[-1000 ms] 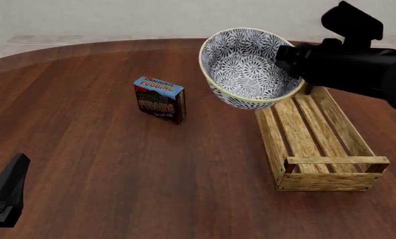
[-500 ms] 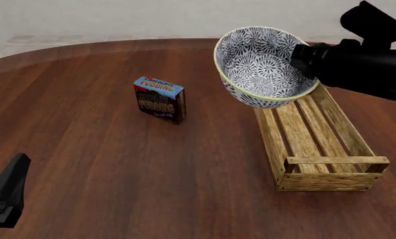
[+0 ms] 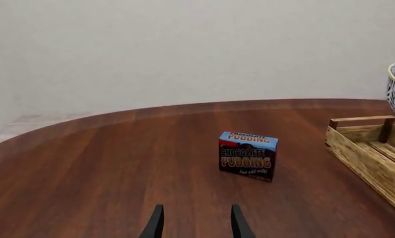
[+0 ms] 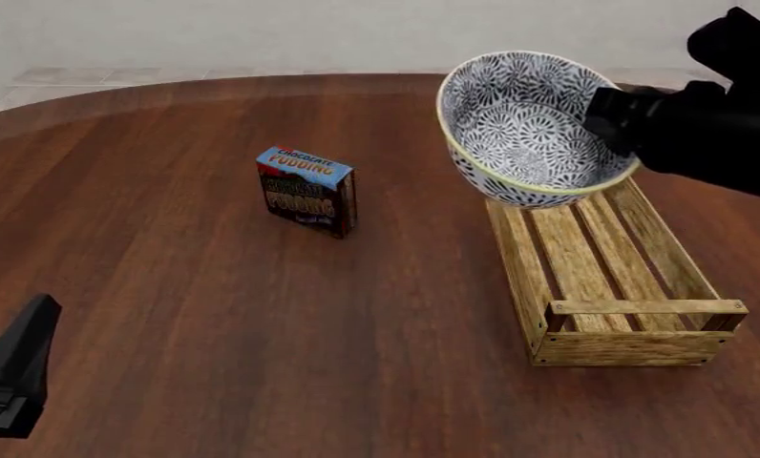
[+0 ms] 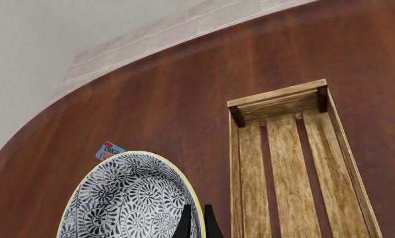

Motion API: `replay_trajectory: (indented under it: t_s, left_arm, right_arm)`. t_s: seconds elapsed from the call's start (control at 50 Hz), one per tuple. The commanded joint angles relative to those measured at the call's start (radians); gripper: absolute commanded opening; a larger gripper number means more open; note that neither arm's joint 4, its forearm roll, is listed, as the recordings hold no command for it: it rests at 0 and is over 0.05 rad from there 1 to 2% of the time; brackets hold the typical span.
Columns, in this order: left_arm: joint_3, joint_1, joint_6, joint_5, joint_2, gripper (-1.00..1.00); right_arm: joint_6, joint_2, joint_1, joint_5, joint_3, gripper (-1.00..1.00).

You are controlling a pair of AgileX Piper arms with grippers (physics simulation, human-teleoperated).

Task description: Pick up the bowl on the left and put it in the tray.

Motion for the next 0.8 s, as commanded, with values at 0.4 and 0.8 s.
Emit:
replay_trajectory:
  t_s: [0.4, 0.8]
  left_arm:
    - [0.0, -0.012, 0.003, -0.003, 0.0, 1.0]
    - [0.0, -0.016, 0.007, 0.0, 0.0, 1.0]
  right_arm:
    - [0.018, -0.053, -0.072, 0.0, 0.034, -1.0]
    - [0.032, -0.064, -0.109, -0.028, 0.08, -1.0]
